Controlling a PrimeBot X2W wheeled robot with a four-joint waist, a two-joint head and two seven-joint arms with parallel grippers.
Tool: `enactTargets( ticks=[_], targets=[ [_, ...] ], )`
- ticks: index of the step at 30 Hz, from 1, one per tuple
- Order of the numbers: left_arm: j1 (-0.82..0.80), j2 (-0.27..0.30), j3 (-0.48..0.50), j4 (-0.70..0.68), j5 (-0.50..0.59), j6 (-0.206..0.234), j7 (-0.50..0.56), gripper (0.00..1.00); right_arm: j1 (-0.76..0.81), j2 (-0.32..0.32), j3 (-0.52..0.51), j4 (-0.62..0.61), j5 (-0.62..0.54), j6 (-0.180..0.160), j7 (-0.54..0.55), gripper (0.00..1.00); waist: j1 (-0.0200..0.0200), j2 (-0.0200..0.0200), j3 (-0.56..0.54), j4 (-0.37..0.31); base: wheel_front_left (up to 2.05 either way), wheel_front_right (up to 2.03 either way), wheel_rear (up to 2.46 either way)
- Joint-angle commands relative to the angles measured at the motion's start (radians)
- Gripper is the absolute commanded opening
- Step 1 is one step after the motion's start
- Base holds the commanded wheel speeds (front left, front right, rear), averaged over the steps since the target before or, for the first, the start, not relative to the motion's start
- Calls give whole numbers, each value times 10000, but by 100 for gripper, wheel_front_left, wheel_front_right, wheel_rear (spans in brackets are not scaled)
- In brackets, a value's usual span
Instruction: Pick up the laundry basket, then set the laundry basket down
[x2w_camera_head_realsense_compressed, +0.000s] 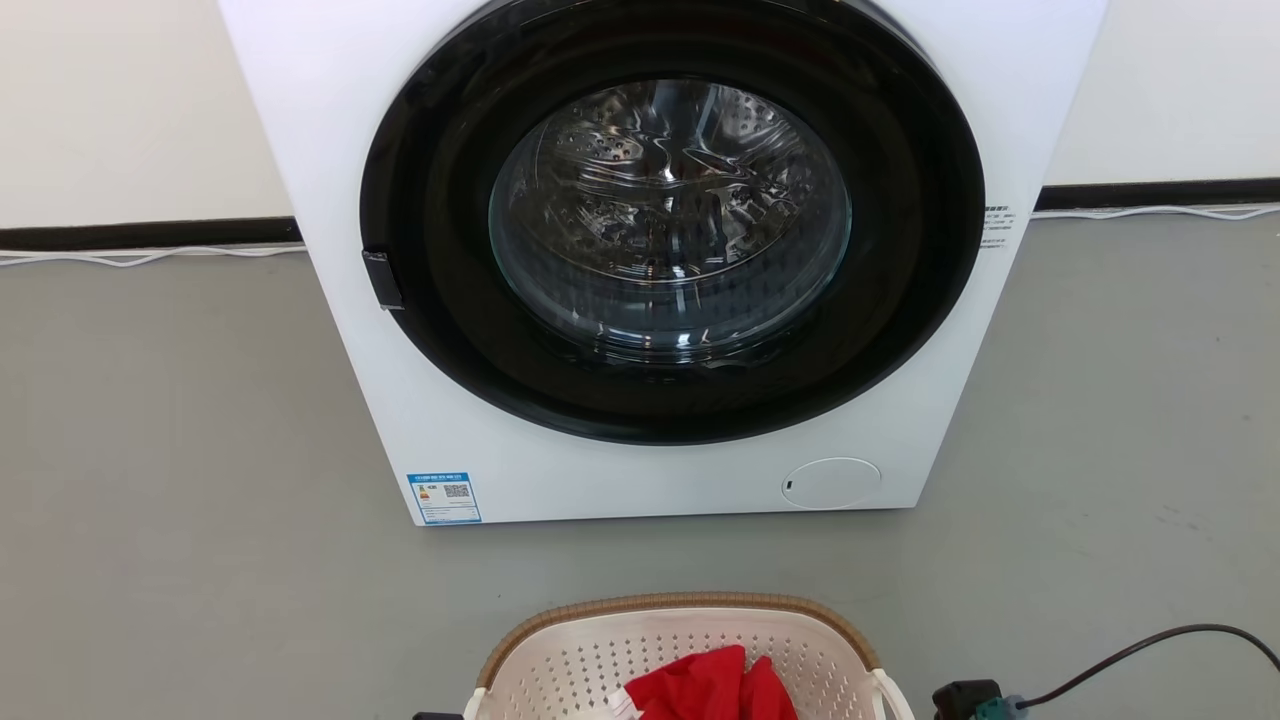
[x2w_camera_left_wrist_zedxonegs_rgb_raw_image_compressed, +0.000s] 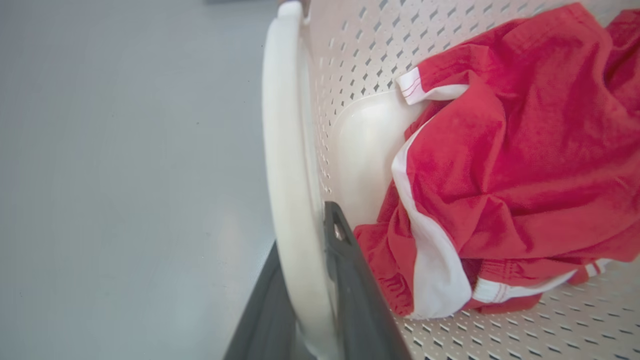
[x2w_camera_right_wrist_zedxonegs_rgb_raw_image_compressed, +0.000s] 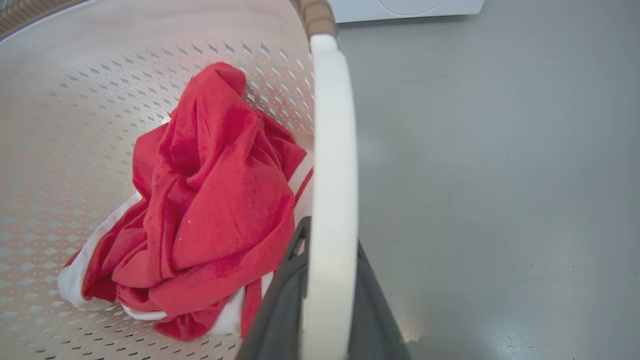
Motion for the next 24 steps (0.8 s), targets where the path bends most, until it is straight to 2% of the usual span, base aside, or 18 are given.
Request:
enactTargets(
  ticks=[1, 24],
  targets=[
    [-115, 258, 150, 37, -57, 16, -70, 0, 15, 15, 264, -103, 54, 79, -119, 0, 0, -1, -17, -4, 0, 0, 0],
    [-229, 258, -28, 103, -250, 56, -183, 0, -339, 15, 1185, 202, 875, 79, -386, 0, 0, -1, 59, -23, 0, 0, 0]
  ],
)
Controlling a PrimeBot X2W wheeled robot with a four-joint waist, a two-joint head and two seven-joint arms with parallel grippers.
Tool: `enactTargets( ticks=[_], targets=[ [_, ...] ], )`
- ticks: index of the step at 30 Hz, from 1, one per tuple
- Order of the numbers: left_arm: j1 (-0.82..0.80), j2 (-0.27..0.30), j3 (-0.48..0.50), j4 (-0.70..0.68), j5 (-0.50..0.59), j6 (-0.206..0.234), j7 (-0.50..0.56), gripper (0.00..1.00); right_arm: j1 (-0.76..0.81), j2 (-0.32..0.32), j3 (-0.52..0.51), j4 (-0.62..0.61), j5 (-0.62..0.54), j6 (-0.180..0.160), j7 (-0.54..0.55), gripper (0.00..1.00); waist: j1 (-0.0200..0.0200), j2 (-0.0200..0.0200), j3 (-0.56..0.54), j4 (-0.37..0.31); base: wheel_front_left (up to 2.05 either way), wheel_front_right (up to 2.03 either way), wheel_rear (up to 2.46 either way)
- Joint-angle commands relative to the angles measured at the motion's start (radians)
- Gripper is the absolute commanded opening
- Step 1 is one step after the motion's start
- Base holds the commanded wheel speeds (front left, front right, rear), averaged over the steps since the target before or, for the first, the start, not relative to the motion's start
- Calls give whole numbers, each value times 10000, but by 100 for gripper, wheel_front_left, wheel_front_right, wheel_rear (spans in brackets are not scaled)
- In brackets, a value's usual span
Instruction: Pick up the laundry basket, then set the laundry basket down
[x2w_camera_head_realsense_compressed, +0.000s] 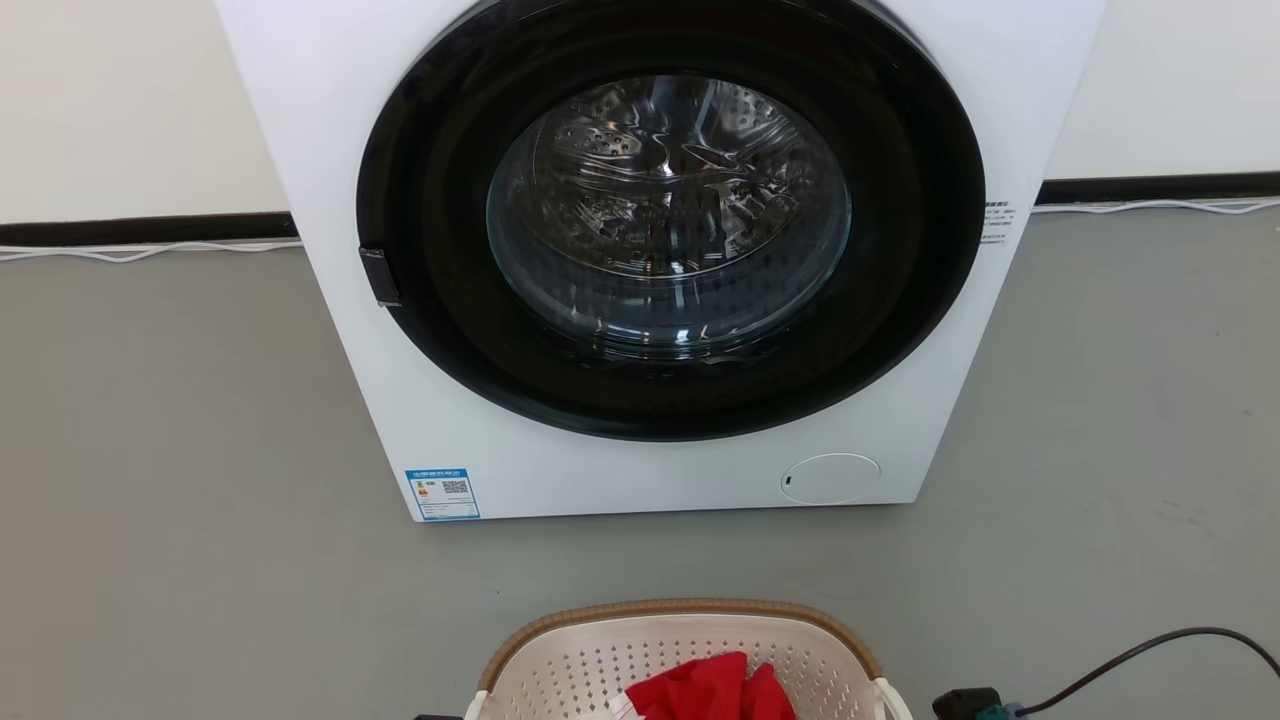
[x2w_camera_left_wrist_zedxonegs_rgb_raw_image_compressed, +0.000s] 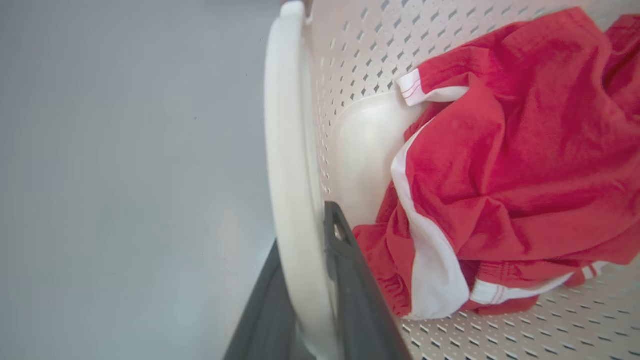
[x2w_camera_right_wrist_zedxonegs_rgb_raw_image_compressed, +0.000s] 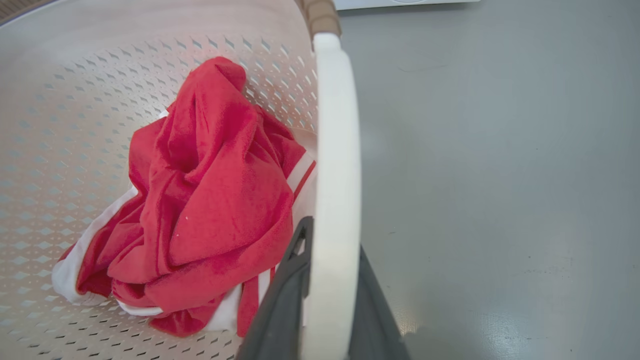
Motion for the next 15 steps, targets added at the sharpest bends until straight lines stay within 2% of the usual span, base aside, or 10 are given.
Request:
enactTargets(
  ticks=[1, 15],
  targets=[
    [-293, 273, 138, 38, -80, 58, -172, 0, -297, 1, 243, -73, 85, 79, -249, 0, 0, 0, 2, -2, 0, 0, 0],
    [-342, 273, 43, 57, -193, 73, -188, 0, -435, 1, 607, 25, 449, 79, -355, 0, 0, 0, 94, -16, 0, 0, 0]
  ],
)
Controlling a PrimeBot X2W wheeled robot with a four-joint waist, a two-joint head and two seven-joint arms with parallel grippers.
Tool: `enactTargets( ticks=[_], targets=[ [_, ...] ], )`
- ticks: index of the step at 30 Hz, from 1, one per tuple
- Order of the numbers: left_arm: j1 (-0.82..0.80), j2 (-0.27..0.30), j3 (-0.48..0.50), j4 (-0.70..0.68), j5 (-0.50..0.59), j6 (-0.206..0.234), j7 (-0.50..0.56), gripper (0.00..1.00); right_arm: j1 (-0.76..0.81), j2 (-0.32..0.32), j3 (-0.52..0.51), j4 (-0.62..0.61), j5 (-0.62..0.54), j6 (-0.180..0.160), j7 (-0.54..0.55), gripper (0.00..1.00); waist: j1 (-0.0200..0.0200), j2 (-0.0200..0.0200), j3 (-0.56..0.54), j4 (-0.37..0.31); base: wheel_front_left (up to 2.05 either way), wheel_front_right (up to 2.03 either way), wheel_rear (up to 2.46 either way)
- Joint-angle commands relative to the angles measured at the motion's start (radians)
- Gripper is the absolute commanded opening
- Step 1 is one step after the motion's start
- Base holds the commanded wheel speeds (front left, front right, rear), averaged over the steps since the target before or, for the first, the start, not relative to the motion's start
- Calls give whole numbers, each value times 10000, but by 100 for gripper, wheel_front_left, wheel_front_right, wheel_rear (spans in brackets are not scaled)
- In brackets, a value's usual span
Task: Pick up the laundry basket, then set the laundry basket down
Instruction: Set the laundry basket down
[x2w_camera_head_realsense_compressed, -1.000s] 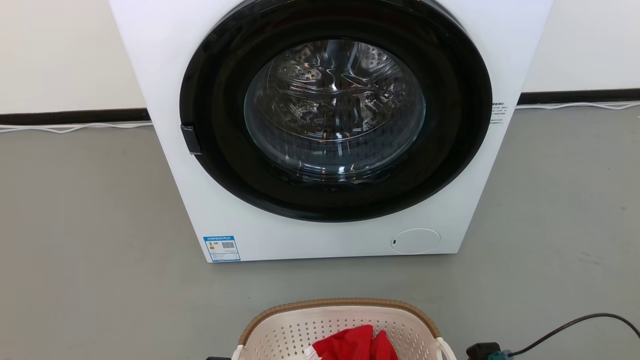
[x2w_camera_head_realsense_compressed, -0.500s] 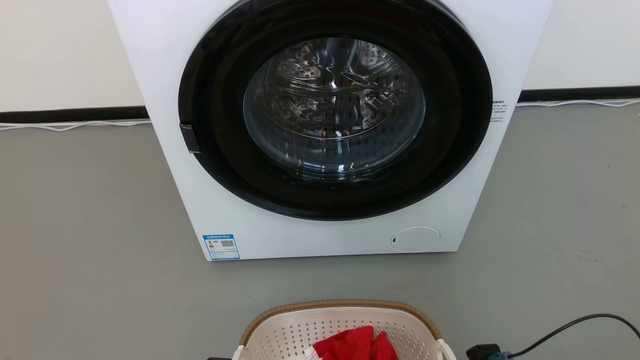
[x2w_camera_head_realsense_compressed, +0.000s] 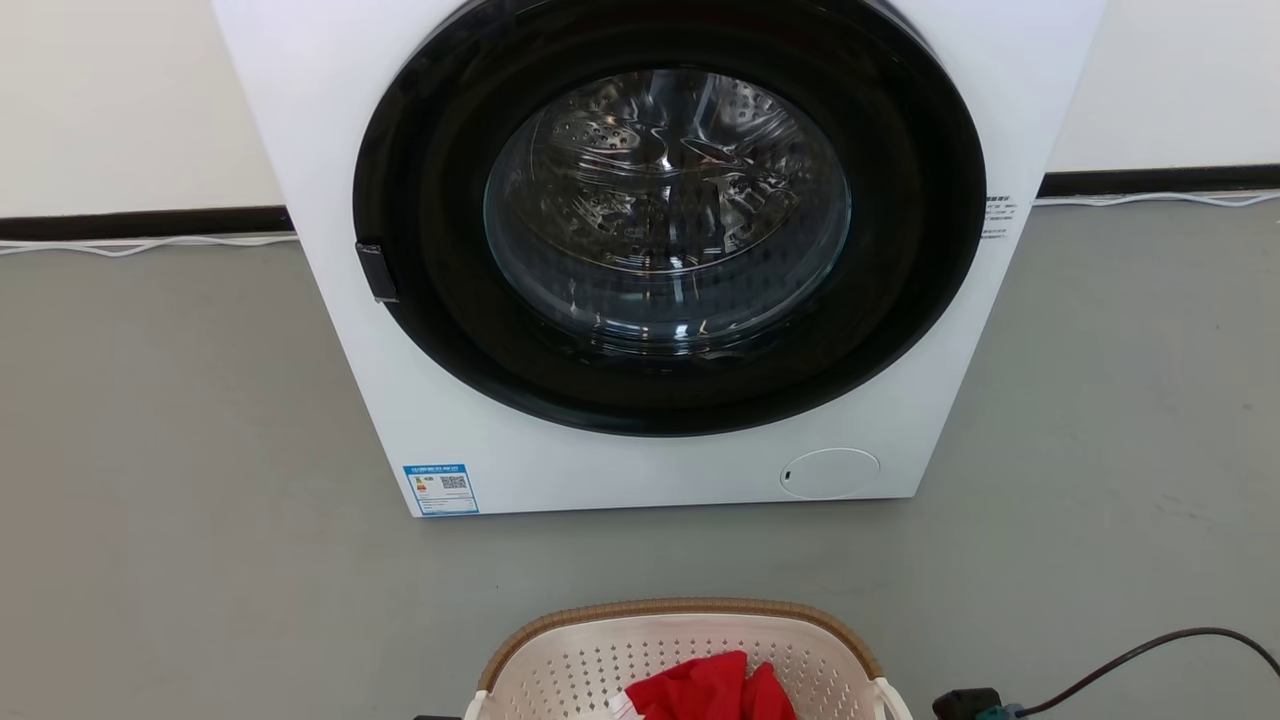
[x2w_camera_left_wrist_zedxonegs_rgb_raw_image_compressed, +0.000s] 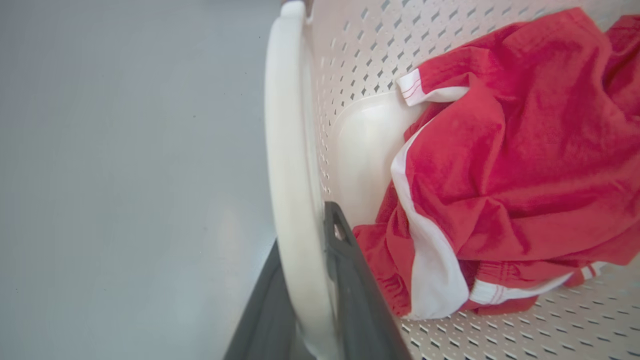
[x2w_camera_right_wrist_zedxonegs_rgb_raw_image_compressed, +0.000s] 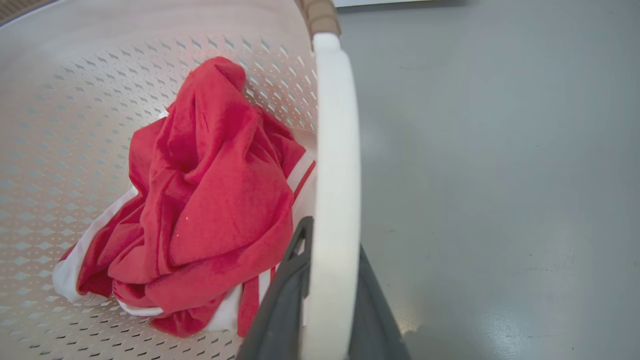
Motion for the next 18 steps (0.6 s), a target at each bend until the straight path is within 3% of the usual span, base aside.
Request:
enactTargets(
  ticks=[1, 18],
  targets=[
    [-345, 273, 155, 41, -61, 74, -123, 0, -397, 1, 195, -39, 37, 79, -246, 0, 0, -1, 16, 1, 0, 0, 0],
    [-1084, 274, 140, 50, -142, 170, -390, 0, -1418, 1, 394, 68, 228, 79, -571, 0, 0, -1, 997, 83, 0, 0, 0]
  ],
)
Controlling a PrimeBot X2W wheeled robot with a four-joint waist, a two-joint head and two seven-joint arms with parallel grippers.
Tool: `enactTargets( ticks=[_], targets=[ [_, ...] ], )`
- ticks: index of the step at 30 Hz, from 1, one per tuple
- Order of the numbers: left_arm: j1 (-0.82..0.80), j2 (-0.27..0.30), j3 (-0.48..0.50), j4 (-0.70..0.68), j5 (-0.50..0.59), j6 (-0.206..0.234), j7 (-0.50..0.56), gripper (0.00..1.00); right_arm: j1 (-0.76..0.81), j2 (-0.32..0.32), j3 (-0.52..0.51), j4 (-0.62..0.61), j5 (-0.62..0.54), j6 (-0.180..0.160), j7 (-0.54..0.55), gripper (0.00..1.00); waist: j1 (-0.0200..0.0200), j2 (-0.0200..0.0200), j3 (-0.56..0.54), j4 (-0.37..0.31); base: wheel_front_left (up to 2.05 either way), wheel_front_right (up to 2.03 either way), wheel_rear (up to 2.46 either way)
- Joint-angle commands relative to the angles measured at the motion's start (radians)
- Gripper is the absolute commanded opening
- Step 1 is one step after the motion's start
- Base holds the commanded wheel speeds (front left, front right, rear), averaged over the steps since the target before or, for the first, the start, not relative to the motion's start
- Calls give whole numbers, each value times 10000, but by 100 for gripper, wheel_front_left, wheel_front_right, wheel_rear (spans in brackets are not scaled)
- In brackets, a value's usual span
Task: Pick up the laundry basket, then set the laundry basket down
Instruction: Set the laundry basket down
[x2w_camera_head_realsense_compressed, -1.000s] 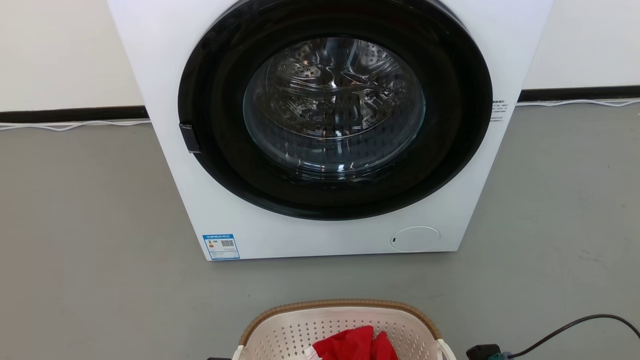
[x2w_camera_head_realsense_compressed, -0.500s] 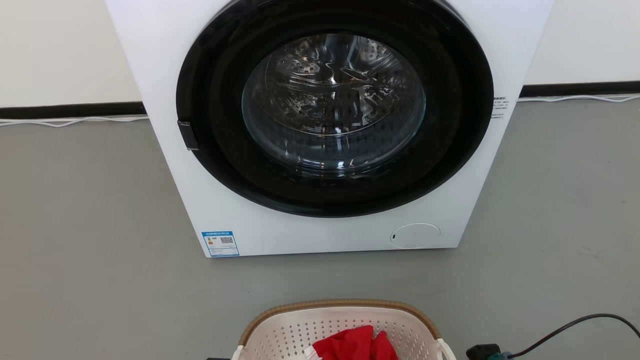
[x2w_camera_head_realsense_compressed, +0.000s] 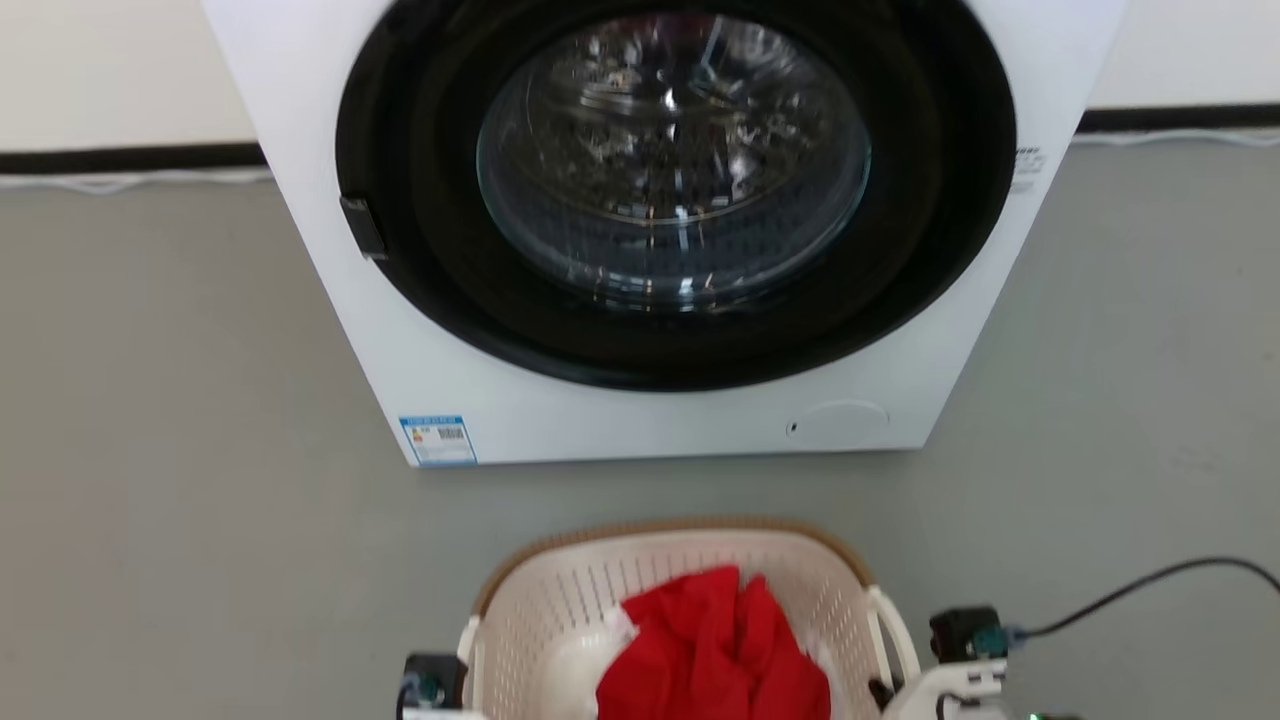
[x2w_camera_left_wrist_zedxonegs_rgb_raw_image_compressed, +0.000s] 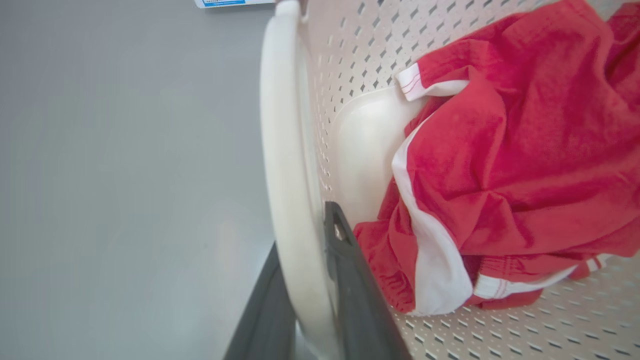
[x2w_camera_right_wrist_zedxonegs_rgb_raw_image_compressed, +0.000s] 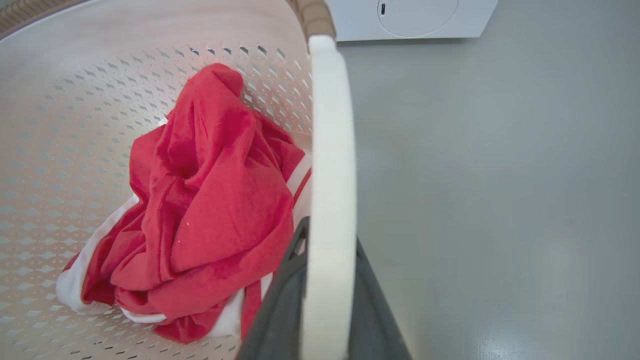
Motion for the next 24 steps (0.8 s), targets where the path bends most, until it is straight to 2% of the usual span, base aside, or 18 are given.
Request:
enactTargets(
  ticks=[1, 7, 11, 24],
  targets=[
    [-605, 270, 169, 47, 54, 127, -126, 0, -570, -4, 108, -101, 26, 79, -352, 0, 0, 0, 439, 48, 0, 0, 0],
    [-1664, 271, 184, 48, 121, 170, -238, 0, -1576, -4, -67, -63, -72, 79, -608, 0, 0, 0, 1645, 155, 0, 0, 0],
    [-2454, 271, 220, 46, 162, 219, -383, 0, -2189, -4, -570, -58, -379, 79, -663, 0, 0, 0, 2600, 232, 0, 0, 0],
    [-4626, 270, 121, -469, 189, 443, -669, 0, -4120, -148, -3163, -55, -2929, 79, -762, 0, 0, 0, 5739, 598, 0, 0, 0]
  ],
)
